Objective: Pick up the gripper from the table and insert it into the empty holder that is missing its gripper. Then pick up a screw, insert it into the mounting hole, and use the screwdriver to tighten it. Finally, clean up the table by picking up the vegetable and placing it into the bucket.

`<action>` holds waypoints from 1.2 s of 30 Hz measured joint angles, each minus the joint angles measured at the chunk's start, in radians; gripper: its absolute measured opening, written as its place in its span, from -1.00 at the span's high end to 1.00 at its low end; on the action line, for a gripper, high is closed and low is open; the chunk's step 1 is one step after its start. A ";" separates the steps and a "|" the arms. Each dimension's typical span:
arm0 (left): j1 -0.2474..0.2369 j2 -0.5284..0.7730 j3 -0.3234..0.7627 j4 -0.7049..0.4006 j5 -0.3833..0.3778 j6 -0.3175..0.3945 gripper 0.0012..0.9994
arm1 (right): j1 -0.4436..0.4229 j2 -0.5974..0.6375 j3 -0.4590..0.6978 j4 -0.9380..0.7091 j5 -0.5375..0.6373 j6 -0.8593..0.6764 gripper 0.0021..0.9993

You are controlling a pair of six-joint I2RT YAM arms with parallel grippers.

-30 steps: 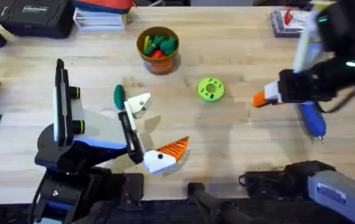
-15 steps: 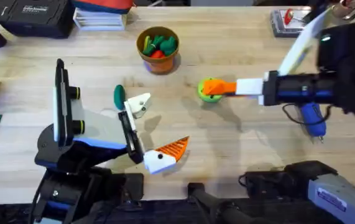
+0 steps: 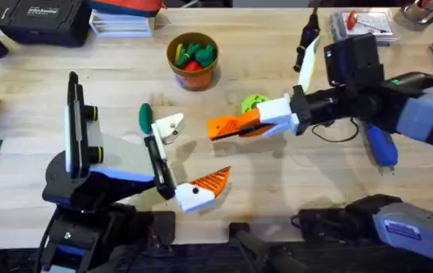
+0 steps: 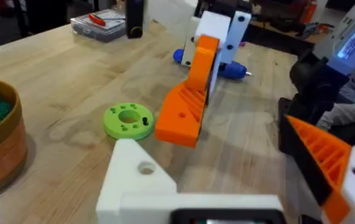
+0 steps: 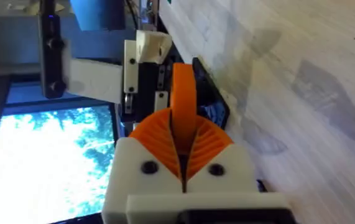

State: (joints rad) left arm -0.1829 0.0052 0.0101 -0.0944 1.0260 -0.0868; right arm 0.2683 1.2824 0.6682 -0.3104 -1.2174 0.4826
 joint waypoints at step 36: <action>0.000 0.000 0.000 0.000 0.000 0.000 -0.97 | 0.131 0.191 -0.001 0.554 -0.115 0.450 0.99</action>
State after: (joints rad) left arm -0.1829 0.0055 0.0101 -0.0940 1.0260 -0.0864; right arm 0.3992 1.4731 0.6674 0.2432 -1.3327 0.9325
